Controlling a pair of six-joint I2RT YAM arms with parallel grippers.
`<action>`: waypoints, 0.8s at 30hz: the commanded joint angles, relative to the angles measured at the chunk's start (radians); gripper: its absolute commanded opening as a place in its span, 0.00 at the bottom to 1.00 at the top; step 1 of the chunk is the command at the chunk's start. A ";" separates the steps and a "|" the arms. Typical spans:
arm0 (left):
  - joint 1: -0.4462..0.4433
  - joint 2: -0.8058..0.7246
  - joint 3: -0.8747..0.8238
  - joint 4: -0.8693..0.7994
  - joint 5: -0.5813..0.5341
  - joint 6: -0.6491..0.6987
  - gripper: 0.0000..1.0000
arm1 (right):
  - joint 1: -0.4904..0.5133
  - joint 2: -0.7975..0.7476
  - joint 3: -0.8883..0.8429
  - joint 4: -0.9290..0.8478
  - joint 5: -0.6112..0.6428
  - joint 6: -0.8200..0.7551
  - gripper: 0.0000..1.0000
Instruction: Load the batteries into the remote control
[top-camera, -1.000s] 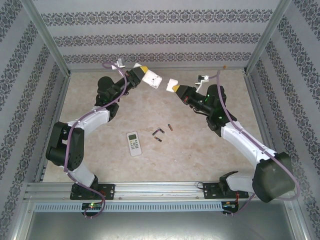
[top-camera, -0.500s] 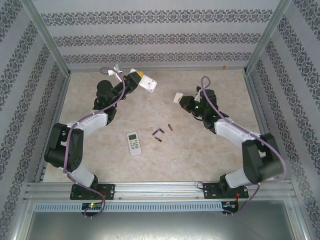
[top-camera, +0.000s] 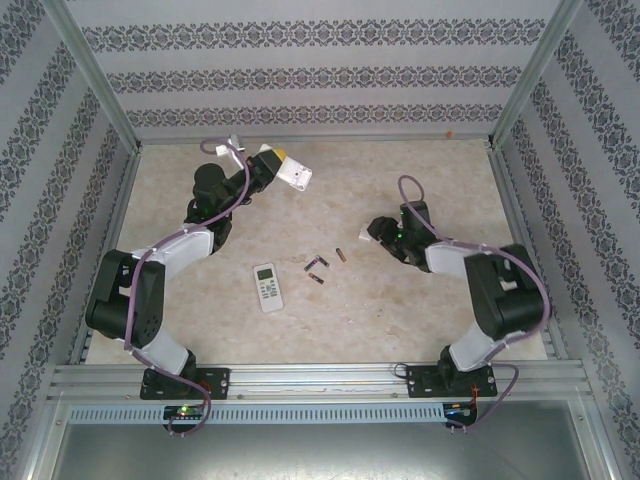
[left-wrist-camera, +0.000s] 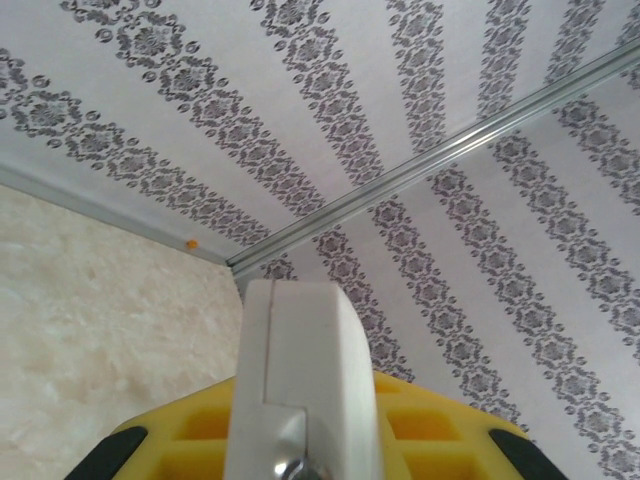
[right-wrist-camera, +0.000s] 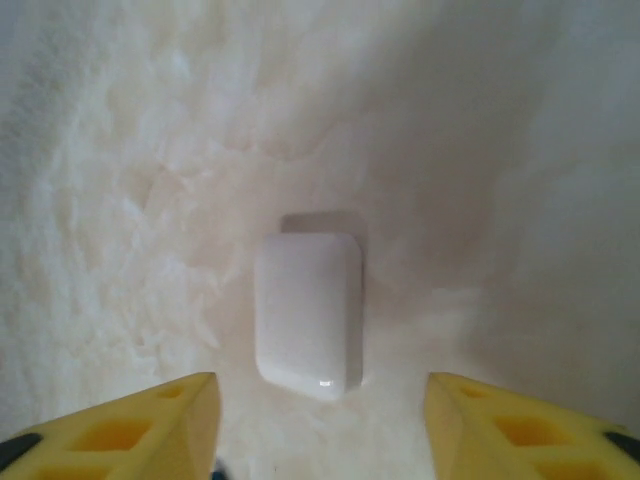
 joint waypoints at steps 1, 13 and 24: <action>-0.038 -0.047 0.037 -0.059 -0.007 0.070 0.00 | 0.012 -0.207 0.013 0.016 0.034 -0.095 0.65; -0.161 -0.095 0.153 -0.260 0.047 0.217 0.00 | 0.375 -0.290 0.214 0.024 0.042 -1.221 0.89; -0.172 -0.158 0.134 -0.353 0.070 0.263 0.00 | 0.395 -0.195 0.313 0.019 -0.022 -1.330 0.52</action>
